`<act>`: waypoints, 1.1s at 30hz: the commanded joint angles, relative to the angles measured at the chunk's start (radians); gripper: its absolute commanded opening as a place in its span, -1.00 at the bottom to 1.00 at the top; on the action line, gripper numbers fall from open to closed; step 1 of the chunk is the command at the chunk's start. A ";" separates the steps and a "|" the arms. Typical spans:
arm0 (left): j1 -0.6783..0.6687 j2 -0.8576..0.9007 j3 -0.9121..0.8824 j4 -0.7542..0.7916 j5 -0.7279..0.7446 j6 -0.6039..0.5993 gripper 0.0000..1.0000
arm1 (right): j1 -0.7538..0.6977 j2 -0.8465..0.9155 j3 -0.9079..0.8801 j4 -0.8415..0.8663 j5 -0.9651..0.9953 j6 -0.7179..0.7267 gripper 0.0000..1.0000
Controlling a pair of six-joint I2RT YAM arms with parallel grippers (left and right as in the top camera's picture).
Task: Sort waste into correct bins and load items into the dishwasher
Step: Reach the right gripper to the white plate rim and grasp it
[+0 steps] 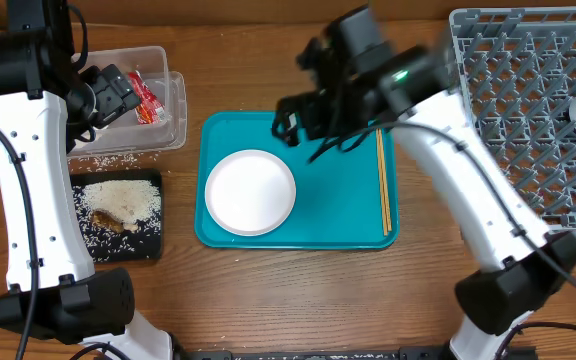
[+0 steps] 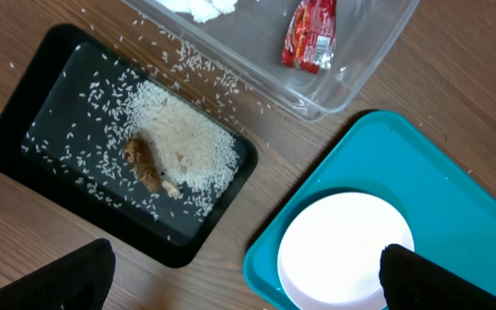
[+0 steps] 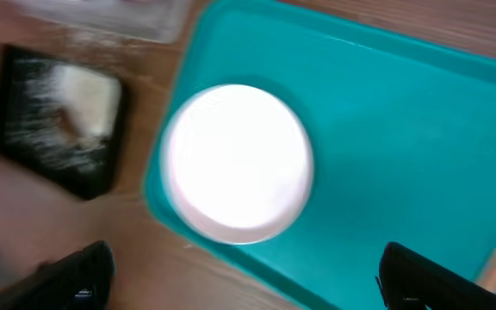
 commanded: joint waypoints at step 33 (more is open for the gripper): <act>-0.002 0.008 0.007 -0.001 -0.008 -0.009 1.00 | 0.110 0.005 -0.665 0.521 0.210 0.416 -0.08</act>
